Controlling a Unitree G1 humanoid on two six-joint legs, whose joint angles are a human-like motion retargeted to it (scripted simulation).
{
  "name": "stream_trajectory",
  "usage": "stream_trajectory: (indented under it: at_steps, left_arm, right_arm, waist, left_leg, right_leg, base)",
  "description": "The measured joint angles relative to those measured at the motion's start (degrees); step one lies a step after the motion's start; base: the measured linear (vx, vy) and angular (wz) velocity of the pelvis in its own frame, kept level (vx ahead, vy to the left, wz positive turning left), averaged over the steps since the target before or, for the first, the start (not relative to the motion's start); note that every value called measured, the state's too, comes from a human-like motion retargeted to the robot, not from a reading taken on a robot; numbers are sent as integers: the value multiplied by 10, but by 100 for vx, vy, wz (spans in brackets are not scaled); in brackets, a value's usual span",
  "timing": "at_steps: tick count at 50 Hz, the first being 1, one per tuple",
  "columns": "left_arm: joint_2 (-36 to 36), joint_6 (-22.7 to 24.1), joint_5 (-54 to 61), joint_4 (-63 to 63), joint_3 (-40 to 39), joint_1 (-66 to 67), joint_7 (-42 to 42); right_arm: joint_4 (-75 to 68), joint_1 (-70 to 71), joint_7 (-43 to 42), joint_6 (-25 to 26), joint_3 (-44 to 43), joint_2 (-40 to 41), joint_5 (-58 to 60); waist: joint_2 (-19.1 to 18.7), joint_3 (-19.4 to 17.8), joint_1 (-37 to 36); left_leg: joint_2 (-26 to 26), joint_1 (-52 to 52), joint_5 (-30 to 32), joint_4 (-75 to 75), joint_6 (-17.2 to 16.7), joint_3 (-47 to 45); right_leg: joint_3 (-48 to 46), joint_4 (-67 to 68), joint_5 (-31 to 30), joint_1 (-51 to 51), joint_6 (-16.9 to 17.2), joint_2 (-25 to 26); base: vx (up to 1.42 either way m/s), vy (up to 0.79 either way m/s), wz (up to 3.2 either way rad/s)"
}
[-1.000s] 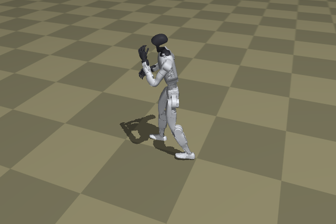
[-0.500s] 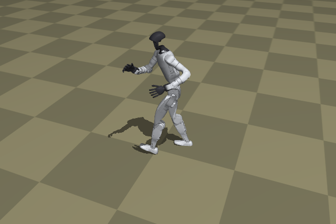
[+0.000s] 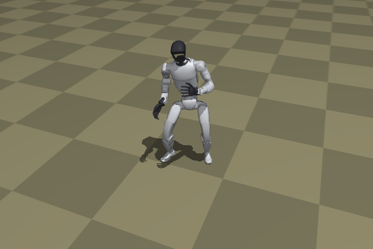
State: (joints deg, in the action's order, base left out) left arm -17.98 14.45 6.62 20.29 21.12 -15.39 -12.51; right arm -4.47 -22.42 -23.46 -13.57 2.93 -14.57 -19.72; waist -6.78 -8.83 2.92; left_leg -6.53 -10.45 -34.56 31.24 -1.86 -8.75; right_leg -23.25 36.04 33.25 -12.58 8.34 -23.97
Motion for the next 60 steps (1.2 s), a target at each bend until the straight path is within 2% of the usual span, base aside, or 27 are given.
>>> stream_trajectory:
  at_steps: [2,6,8,10,13,15,17,20,23,25,27,31,35,38,42,45,48,51,54,55,57,58,60]
  left_arm:
    - [-21,-22,39,1,12,-13,2]
    - [-70,-39,58,13,22,-29,13]
    - [-73,-35,76,18,18,-34,22]
    - [-61,-30,92,19,8,-36,25]
    - [-37,-18,223,25,-28,-51,-16]
    - [-23,-12,242,25,-48,-53,-31]
    - [-6,-6,235,17,-63,-64,-49]
    - [15,-8,211,-15,-73,-58,-60]
    - [-5,-27,203,-49,-100,34,-17]
    - [-38,-32,227,-48,-119,130,18]
    - [-80,-29,267,-30,-129,222,37]
    - [-154,-30,289,7,-152,345,64]
    - [-159,-55,310,30,-183,388,127]
    - [-125,-74,271,9,-177,307,145]
    - [-93,-58,131,-27,-138,84,58]
    - [-77,-52,65,-35,-109,-89,-22]
    - [-59,-40,92,-23,-106,-175,-80]
    - [-52,-14,129,11,-119,-141,-106]
    - [-61,4,143,34,-146,-25,-101]
    - [-63,8,148,33,-155,22,-95]
    - [-63,9,171,11,-162,114,-76]
    - [-64,11,181,-3,-164,164,-59]
    - [-62,8,207,-33,-149,239,-26]
  right_arm:
    - [-7,51,-13,18,32,-13,3]
    - [46,98,39,19,89,-77,-8]
    - [78,100,80,18,98,-104,-13]
    - [102,94,110,21,98,-124,-14]
    - [103,110,128,56,133,-146,63]
    - [106,115,136,65,146,-155,78]
    - [109,132,140,66,154,-168,76]
    - [110,179,128,62,171,-203,101]
    - [109,259,143,66,179,-246,147]
    - [122,298,146,65,167,-244,143]
    - [153,309,115,62,143,-213,115]
    - [235,289,37,43,85,-160,94]
    - [291,260,43,28,47,-117,82]
    - [299,226,52,21,63,-87,61]
    - [271,152,47,16,110,-107,96]
    - [266,77,68,13,114,-159,128]
    - [278,-10,84,6,76,-177,89]
    - [282,-53,115,8,40,-164,29]
    - [260,-10,146,15,38,-149,21]
    - [247,18,152,14,42,-145,28]
    - [218,82,140,8,55,-135,47]
    - [203,114,129,3,63,-130,57]
    - [179,185,84,-6,75,-122,98]
  waist:
    - [13,-15,20]
    - [26,-14,33]
    - [29,-4,39]
    - [36,6,43]
    - [55,11,37]
    - [65,10,26]
    - [66,-3,18]
    - [64,-27,3]
    - [58,-31,-10]
    - [64,-25,-13]
    - [81,-16,-16]
    - [106,3,-31]
    - [126,13,-28]
    - [145,-6,-23]
    - [169,-60,-8]
    - [161,-84,17]
    - [131,-80,18]
    - [109,-54,-12]
    - [96,-25,-48]
    - [92,-17,-58]
    - [81,-9,-79]
    - [75,-9,-85]
    - [68,-19,-108]
  left_leg:
    - [50,-2,13,2,52,74]
    - [110,34,77,-56,60,200]
    - [129,60,118,-102,60,265]
    - [146,81,158,-136,55,323]
    - [180,80,194,-136,60,364]
    - [191,71,188,-110,49,351]
    - [185,34,143,-31,45,291]
    - [130,-37,52,115,73,133]
    - [73,-75,6,229,107,30]
    - [64,-77,1,264,109,11]
    - [72,-62,7,259,104,10]
    - [88,-12,42,181,102,15]
    - [108,41,106,58,85,37]
    - [111,71,91,-31,95,14]
    - [113,84,60,-101,113,32]
    - [94,52,48,-93,129,72]
    - [73,4,66,-71,140,92]
    - [59,-7,124,-131,132,80]
    - [45,-4,195,-213,114,47]
    - [40,-4,216,-234,103,35]
    - [31,-17,230,-242,72,12]
    - [24,-35,216,-209,42,-3]
    - [17,-58,198,-176,9,-28]
  right_leg:
    - [132,32,-3,-27,-4,42]
    - [306,24,-40,-37,-17,148]
    - [350,-25,-79,-24,-20,185]
    - [368,-94,-144,-8,-24,203]
    - [356,-179,-240,-4,-27,194]
    - [308,-192,-250,-2,-41,178]
    - [239,-153,-207,-1,-54,160]
    - [164,-71,-130,-4,-54,138]
    - [126,-32,-101,-16,-54,137]
    - [112,-37,-106,-18,-54,139]
    - [100,-63,-126,-12,-51,139]
    - [74,-147,-189,10,-41,140]
    - [47,-222,-253,25,-22,145]
    - [30,-250,-285,21,-2,142]
    - [74,-234,-294,-4,13,147]
    - [120,-114,-226,-47,-2,159]
    - [98,49,-138,-60,-37,151]
    - [128,128,-106,-43,-61,163]
    - [171,113,-152,2,-64,181]
    - [177,91,-175,23,-62,182]
    - [172,4,-172,76,-53,175]
    - [168,-57,-151,110,-48,175]
    - [175,-162,-106,154,-28,172]
  base:
    - [17,28,390]
    - [29,16,333]
    - [33,5,328]
    - [31,-3,317]
    - [25,-12,267]
    - [19,-18,233]
    - [14,-20,238]
    - [9,-22,209]
    - [3,-22,113]
    - [0,-20,64]
    - [-4,-17,66]
    - [-13,-12,76]
    - [-27,-4,75]
    - [-45,1,64]
    - [-58,3,68]
    - [-53,1,91]
    - [-42,2,46]
    - [-39,3,-47]
    - [-44,-2,-101]
    - [-48,-7,-95]
    - [-50,-10,-79]
    - [-53,-12,-66]
    - [-61,-12,-74]
